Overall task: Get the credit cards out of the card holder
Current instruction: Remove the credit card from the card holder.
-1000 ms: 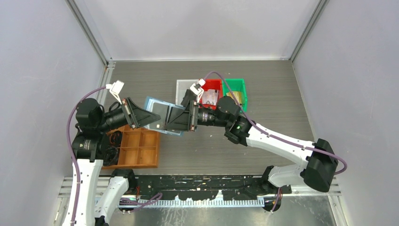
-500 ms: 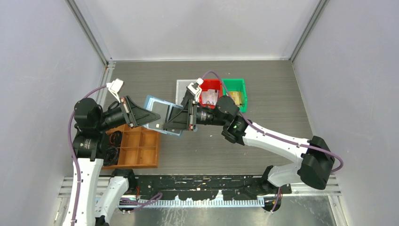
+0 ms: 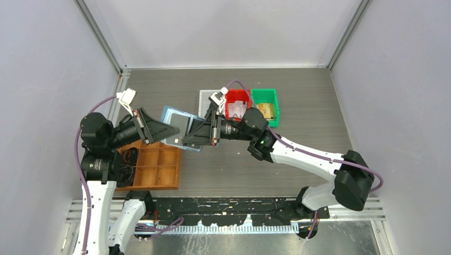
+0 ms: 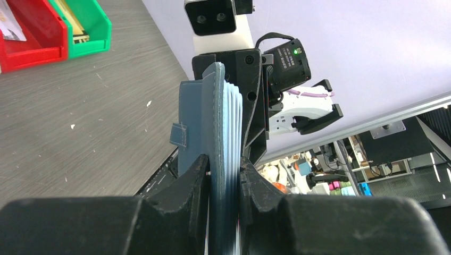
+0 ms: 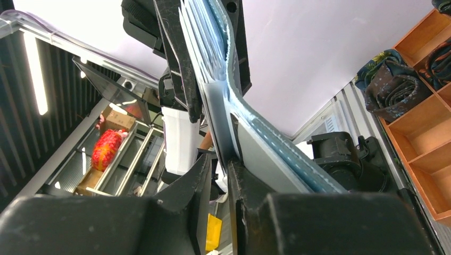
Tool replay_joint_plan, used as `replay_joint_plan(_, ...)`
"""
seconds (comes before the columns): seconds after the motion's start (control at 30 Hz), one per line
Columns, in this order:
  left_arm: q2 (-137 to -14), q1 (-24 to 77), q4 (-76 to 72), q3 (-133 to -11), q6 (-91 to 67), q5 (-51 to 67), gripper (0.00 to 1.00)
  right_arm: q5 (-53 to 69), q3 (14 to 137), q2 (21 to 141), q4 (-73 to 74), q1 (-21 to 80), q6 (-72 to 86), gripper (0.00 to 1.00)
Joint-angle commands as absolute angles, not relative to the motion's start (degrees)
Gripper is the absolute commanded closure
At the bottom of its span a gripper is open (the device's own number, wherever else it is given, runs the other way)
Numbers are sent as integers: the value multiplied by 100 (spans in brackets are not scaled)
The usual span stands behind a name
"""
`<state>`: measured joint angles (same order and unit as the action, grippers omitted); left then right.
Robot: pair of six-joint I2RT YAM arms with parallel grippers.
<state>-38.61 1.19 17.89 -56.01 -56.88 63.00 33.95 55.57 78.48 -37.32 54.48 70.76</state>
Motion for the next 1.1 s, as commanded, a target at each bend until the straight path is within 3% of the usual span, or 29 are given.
replay_joint_plan(0.0, -3724, 228, 1564, -5616, -5856, 7065, 95, 2584, 5781, 7954, -4339, 5376, 7194, 77)
replay_joint_plan(0.2, -3728, 229, 1570, -5640, -5818, 7058, 95, 2543, 5762, 7950, -4362, 5365, 7151, 90)
replay_joint_plan(0.47, -3866, 230, 1547, -5836, -5818, 7012, 94, 2475, 5141, 7534, -4499, 5369, 7012, 99)
replay_joint_plan(1.07, -3897, 229, 1537, -5923, -5832, 7014, 88, 2599, 4717, 7133, -4391, 5361, 6828, 99)
